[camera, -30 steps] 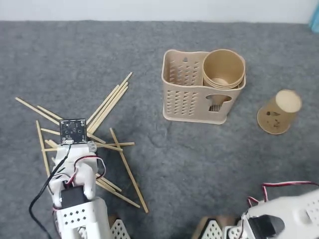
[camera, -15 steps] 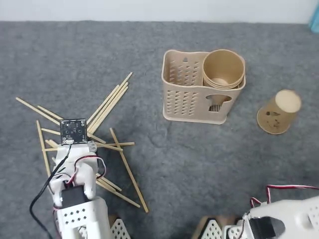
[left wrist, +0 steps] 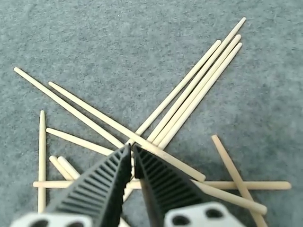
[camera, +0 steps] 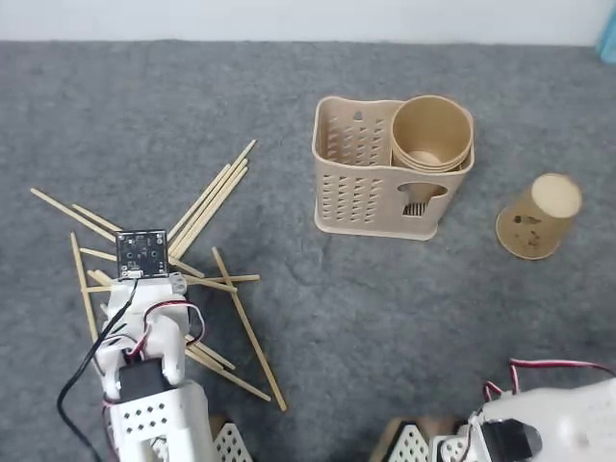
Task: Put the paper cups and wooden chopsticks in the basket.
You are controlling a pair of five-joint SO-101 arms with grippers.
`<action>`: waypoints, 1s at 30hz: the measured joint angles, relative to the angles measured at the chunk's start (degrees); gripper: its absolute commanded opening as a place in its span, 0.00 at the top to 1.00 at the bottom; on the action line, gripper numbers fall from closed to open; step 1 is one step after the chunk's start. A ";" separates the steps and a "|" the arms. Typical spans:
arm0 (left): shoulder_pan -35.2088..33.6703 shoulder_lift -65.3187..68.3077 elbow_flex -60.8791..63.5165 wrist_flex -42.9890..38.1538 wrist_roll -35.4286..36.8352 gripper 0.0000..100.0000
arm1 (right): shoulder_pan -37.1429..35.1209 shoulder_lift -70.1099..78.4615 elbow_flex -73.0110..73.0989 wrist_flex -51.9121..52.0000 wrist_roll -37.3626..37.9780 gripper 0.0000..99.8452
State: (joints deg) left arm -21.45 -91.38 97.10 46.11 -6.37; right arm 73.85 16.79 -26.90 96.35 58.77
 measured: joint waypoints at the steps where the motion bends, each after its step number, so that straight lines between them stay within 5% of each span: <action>1: 0.00 0.00 0.00 0.00 0.00 0.98 | 0.00 -1.41 0.00 0.88 0.00 0.99; 18: 0.00 0.00 0.00 0.00 0.00 0.98 | 5.10 -17.93 0.00 4.04 -9.85 0.99; 30: 0.00 0.00 0.00 0.00 0.00 0.98 | 2.11 -18.20 0.00 4.04 -21.71 0.99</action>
State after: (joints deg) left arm -21.45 -91.38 97.10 46.11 -6.37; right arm 75.96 -1.41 -26.90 100.40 37.05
